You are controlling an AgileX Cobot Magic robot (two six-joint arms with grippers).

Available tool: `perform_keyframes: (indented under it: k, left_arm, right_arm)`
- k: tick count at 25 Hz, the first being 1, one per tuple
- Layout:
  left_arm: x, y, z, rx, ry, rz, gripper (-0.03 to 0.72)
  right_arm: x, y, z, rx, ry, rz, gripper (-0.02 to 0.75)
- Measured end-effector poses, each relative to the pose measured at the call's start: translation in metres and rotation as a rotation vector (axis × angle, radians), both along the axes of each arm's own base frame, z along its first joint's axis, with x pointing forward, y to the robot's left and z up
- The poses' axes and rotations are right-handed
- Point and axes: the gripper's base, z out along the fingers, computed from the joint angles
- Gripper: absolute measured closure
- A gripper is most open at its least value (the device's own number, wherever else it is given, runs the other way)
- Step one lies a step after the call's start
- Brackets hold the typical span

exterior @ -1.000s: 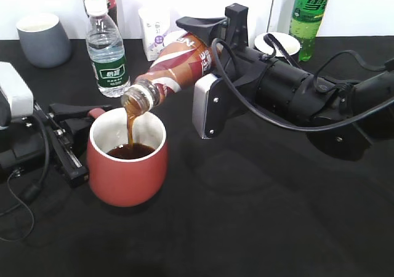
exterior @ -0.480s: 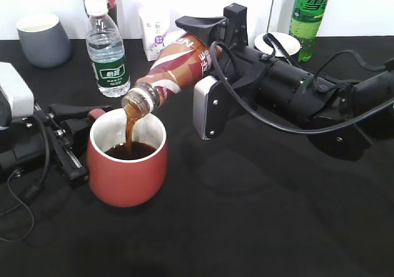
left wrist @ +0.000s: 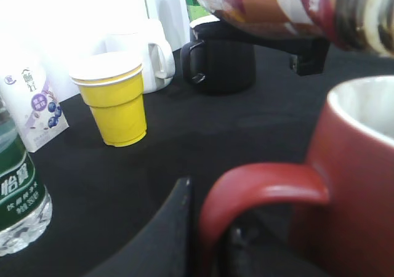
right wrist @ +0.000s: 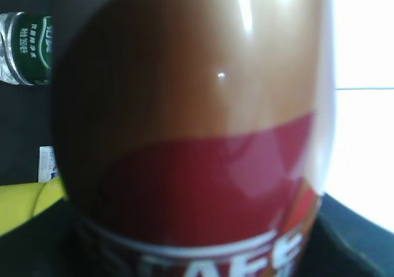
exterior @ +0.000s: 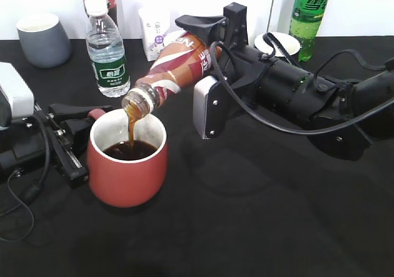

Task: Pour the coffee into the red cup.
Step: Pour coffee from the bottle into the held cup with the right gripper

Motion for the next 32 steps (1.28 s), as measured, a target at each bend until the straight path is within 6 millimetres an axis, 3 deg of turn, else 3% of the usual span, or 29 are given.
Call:
perform_keyframes:
  k: [32]
  left_arm:
    - [0.0002, 0.0002, -0.0003, 0.006, -0.002, 0.003, 0.615]
  right_arm:
    - [-0.0002, 0.0001, 0.0010, 0.018, 0.005, 0.003, 0.203]
